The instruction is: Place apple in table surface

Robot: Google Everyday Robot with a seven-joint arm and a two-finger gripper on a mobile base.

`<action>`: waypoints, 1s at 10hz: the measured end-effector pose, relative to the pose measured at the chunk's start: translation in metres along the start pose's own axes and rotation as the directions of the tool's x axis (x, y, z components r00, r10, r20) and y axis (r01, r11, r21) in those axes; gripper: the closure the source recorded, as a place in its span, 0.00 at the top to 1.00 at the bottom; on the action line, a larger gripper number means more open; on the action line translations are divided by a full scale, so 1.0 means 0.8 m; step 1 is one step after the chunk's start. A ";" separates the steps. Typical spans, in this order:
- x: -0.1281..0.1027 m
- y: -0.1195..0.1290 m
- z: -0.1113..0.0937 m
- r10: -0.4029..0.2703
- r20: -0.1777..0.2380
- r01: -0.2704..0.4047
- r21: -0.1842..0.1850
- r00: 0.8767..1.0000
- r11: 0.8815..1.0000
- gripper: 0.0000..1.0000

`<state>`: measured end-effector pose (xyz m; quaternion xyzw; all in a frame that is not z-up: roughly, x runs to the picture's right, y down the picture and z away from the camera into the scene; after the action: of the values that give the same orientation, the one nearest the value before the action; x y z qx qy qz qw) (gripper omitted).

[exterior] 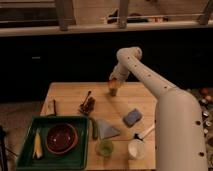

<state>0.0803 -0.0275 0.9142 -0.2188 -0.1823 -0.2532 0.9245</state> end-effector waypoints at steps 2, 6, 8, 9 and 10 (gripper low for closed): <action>-0.002 0.001 -0.008 -0.009 -0.006 0.009 0.010 1.000 1.000 0.00; -0.008 -0.004 -0.032 -0.033 -0.028 0.034 0.040 0.999 0.999 0.00; -0.009 -0.006 -0.043 -0.040 -0.037 0.042 0.054 0.998 0.998 0.00; -0.010 -0.006 -0.048 -0.043 -0.040 0.045 0.060 0.998 0.997 0.00; -0.012 -0.006 -0.053 -0.048 -0.041 0.051 0.063 0.998 0.997 0.00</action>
<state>0.0792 -0.0488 0.8759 -0.1794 -0.1775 -0.2743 0.9279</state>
